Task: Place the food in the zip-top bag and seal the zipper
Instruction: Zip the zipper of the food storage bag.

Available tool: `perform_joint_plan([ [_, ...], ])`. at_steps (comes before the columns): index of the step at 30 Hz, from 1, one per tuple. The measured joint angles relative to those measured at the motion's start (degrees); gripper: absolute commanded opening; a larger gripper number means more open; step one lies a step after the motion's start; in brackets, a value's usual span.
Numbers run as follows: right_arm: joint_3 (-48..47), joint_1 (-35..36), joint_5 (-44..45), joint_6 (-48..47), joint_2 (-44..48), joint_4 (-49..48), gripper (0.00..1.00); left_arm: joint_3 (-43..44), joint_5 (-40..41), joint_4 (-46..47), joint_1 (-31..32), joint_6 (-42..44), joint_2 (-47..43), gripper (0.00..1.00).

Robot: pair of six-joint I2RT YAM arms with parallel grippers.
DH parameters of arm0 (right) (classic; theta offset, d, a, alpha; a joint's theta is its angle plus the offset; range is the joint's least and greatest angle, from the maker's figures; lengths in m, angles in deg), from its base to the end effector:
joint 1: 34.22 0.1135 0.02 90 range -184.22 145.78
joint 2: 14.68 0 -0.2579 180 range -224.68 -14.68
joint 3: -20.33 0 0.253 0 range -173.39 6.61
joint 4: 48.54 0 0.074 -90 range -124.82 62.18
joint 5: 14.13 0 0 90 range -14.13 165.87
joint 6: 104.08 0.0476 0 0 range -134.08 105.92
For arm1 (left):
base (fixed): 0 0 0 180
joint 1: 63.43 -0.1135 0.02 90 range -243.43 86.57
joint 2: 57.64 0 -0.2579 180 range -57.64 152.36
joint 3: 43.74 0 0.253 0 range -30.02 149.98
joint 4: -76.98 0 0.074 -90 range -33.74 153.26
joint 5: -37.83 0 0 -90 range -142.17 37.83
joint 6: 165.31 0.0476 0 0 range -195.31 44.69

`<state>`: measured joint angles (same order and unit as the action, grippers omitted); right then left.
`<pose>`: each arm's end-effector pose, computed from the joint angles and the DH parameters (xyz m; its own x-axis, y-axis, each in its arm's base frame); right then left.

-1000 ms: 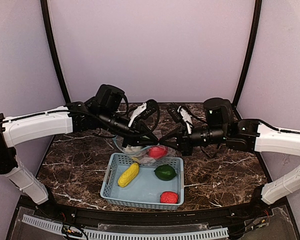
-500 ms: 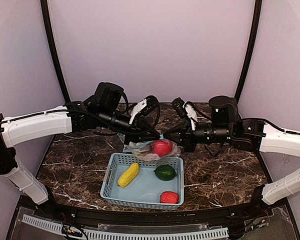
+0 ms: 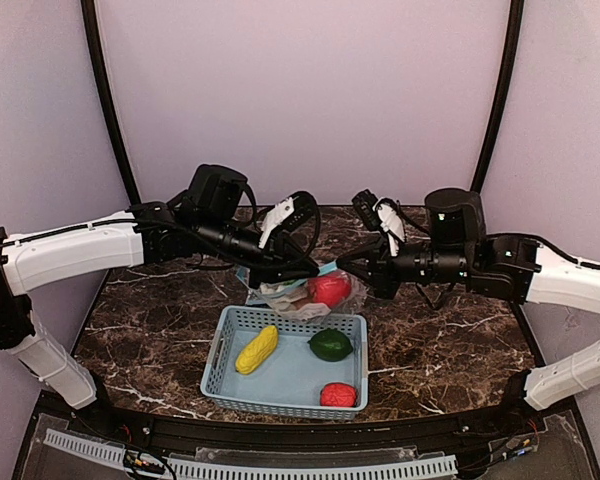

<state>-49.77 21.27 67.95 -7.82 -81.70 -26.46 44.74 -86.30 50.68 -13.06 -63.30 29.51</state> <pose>0.1569 0.2398 0.3251 -0.2804 -0.2172 -0.9350 -0.8646 0.4803 0.1477 0.2109 -0.2965 0.3291 -0.0632 0.3464 -0.9360 0.9969 0.0656 -0.0430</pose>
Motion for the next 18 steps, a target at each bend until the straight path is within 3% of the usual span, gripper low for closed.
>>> perform_joint_plan([
  [18,-2.1,-2.3,4.9,0.2,0.1,2.8,0.0,0.0,2.2,-1.0,-0.7,1.1,-0.2,0.01],
])
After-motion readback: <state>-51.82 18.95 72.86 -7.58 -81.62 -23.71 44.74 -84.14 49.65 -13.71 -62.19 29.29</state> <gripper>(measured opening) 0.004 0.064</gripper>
